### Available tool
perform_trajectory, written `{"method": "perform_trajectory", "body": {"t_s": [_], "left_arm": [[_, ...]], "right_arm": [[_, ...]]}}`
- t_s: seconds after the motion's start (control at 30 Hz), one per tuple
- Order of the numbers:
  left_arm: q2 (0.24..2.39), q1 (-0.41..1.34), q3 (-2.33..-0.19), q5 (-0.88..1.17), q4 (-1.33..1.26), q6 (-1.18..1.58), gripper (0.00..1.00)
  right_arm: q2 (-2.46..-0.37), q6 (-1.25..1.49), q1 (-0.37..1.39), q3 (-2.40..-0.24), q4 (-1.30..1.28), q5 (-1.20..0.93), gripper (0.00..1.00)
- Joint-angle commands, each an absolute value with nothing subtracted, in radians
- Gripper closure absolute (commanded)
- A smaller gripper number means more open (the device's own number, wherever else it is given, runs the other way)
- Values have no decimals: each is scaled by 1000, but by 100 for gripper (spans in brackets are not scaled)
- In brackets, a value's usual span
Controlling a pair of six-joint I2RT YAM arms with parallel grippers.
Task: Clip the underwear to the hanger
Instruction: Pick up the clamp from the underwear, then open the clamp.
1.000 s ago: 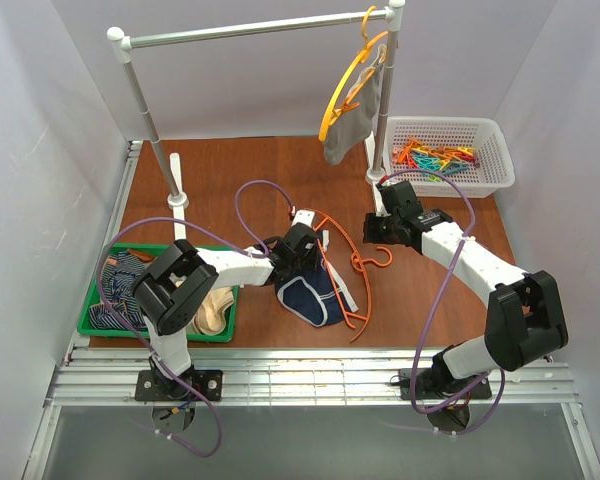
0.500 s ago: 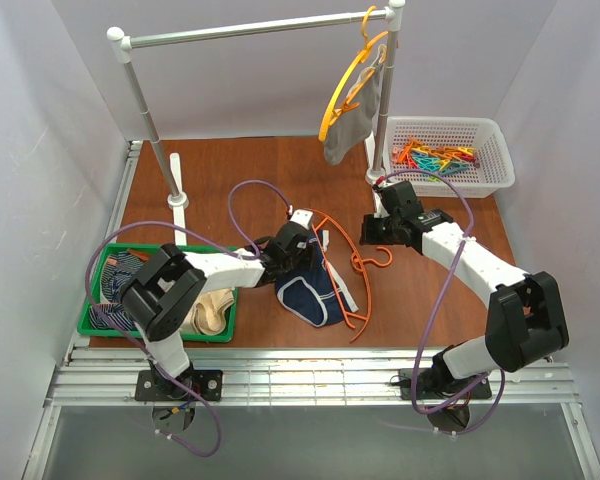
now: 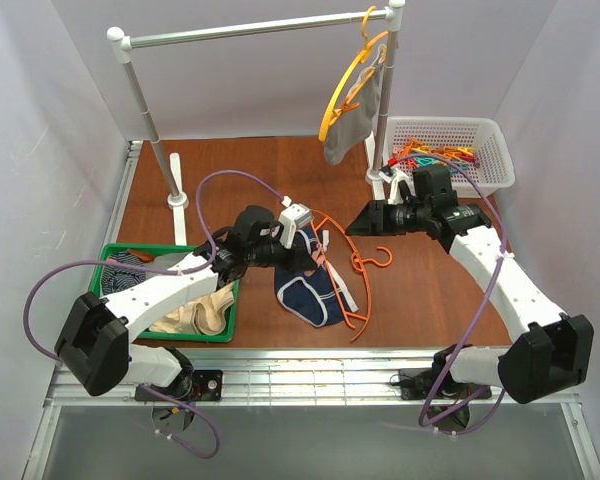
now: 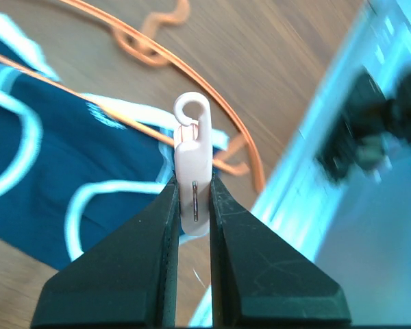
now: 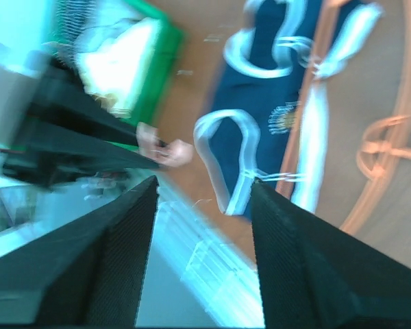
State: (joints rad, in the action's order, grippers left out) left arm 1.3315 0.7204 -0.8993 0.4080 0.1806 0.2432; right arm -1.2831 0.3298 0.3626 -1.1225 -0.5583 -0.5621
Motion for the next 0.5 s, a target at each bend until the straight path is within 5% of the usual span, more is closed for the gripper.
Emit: {"method": "perform_trajectory", "body": {"t_s": [0.0, 0.23, 0.47], "left_arm": [[1282, 724, -907, 586, 305, 143, 93], [1327, 773, -1005, 506, 469, 3, 95], [1377, 850, -1097, 413, 476, -40, 96]], "right_arm": [[-1227, 489, 330, -1173, -591, -817, 49], [-1273, 574, 322, -1135, -601, -1090, 41], [-1298, 543, 333, -1056, -621, -1057, 38]]}}
